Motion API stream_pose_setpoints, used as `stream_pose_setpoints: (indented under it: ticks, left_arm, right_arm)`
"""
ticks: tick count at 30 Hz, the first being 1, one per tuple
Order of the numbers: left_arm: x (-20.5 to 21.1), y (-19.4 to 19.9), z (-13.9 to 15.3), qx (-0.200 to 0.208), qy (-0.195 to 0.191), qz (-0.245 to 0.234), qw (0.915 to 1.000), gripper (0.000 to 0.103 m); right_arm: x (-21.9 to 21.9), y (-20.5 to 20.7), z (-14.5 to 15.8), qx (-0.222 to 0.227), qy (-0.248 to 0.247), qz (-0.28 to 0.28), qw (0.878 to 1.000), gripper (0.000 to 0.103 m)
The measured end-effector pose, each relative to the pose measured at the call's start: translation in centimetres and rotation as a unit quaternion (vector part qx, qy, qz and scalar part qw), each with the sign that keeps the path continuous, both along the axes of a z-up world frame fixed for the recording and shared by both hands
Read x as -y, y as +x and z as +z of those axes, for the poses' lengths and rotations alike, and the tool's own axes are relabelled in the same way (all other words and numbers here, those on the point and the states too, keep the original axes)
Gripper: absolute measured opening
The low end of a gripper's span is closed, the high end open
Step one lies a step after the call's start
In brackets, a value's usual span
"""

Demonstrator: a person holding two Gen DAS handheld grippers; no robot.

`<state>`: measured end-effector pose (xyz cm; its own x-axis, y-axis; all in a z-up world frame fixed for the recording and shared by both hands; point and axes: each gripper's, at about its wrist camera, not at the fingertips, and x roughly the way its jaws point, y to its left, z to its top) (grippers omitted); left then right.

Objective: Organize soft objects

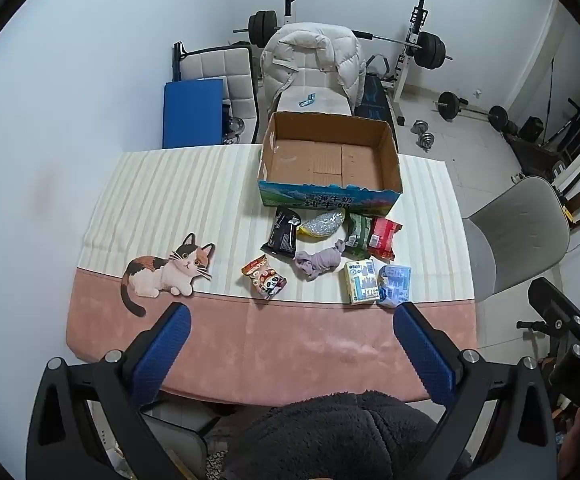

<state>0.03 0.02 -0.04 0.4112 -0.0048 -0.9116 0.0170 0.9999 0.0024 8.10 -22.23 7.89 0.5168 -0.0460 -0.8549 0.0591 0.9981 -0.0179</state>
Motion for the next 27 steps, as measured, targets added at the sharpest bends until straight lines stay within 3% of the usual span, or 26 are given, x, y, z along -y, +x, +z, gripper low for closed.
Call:
stream_pose_setpoints:
  ticks: [27]
  left_arm:
    - [0.95, -0.13, 0.49, 0.02, -0.001, -0.005, 0.9998, 0.103]
  right_arm:
    - [0.16, 0.37, 0.37, 0.002, -0.001, -0.002, 1.0, 0.103]
